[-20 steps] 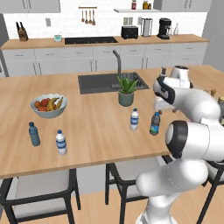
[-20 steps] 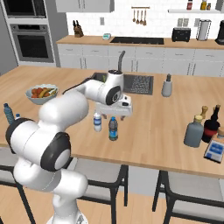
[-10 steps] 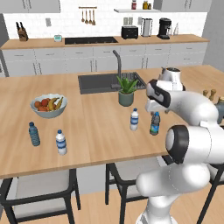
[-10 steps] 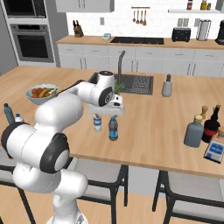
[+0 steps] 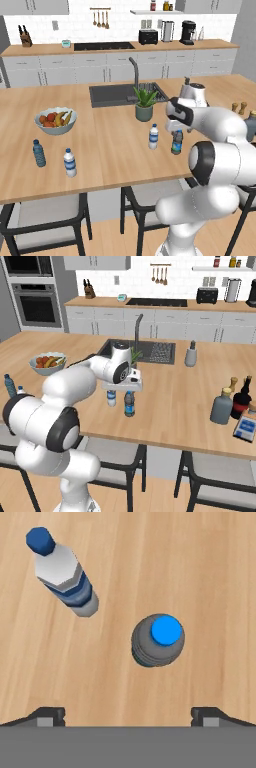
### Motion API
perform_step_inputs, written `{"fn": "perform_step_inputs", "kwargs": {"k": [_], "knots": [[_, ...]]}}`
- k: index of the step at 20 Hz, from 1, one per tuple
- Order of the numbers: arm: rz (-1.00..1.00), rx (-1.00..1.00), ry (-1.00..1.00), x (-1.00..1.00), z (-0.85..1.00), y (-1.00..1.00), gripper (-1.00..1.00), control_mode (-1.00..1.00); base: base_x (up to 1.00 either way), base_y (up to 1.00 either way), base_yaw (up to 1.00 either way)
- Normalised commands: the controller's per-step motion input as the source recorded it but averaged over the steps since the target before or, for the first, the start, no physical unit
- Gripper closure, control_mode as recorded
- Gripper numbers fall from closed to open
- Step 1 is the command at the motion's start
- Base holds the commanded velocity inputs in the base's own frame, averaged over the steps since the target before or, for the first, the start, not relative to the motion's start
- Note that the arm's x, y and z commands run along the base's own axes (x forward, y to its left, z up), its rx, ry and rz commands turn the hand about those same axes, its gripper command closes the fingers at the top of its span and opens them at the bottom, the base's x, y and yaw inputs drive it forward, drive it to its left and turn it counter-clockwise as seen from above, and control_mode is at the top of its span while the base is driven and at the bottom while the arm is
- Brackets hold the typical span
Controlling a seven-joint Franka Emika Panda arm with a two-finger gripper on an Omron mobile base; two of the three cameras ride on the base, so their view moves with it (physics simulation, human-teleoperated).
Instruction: Move the plastic bottles in the middle to the plastics group, and the glass bottles in the middle to the glass group.
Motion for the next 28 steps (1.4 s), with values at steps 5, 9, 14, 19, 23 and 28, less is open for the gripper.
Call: {"fn": "perform_step_inputs", "kwargs": {"k": [5,9,14,19,23,28], "knots": [[-0.09,-0.04,0.0,0.19,0.0,0.0,-1.0,-1.0,0.0,0.0,0.0],[-0.13,-0.04,0.0,0.0,0.0,0.0,-1.0,-1.0,0.0,0.0,0.0],[-0.12,-0.02,0.0,0.0,-0.04,0.0,-1.0,-1.0,0.0,0.0,0.0],[-0.11,0.0,-0.01,0.04,-0.01,0.0,-1.0,-1.0,0.0,0.0,0.0],[-0.05,0.0,0.0,0.0,0.0,0.0,-1.0,-1.0,0.0,0.0,0.0],[0.0,0.0,0.0,0.22,-0.16,-0.08,-1.0,-1.0,0.0,0.0,0.0]]}}
